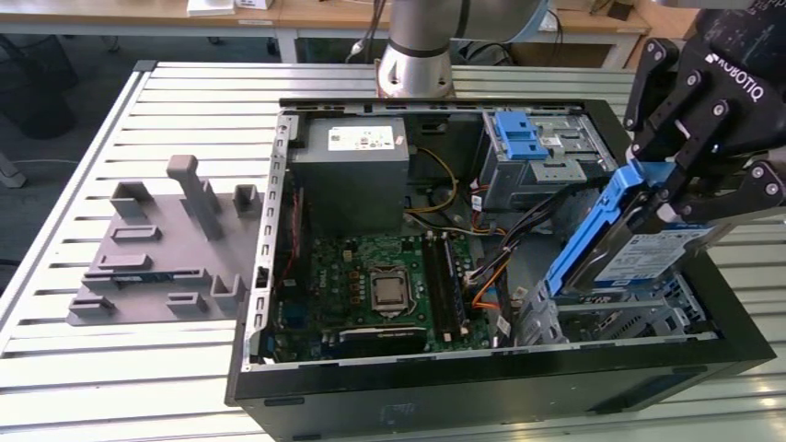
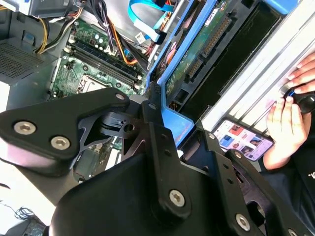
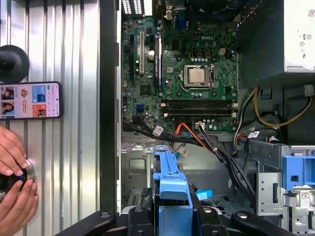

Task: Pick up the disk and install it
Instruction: 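Insert the disk into the insertion slot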

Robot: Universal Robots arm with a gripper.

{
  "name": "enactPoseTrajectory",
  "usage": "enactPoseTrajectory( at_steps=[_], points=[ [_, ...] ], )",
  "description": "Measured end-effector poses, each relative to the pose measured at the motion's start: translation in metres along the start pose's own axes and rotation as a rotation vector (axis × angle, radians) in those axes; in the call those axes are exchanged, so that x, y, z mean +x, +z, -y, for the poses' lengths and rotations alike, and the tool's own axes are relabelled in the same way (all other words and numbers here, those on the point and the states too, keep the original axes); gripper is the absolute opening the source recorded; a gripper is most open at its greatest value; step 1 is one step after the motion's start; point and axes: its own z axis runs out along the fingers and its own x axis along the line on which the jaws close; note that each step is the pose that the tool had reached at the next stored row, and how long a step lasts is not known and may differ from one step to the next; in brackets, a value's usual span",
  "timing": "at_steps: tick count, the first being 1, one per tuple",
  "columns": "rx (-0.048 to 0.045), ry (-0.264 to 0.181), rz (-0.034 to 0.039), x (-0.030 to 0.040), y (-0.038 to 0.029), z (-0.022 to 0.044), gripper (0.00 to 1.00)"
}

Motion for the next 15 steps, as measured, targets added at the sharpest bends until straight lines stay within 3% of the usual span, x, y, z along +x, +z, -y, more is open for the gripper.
enactPoseTrajectory(
  at_steps=[15],
  points=[
    [0.0, 0.0, 0.0001, 0.0003, 0.0128, 0.0018, 0.36]
  ],
)
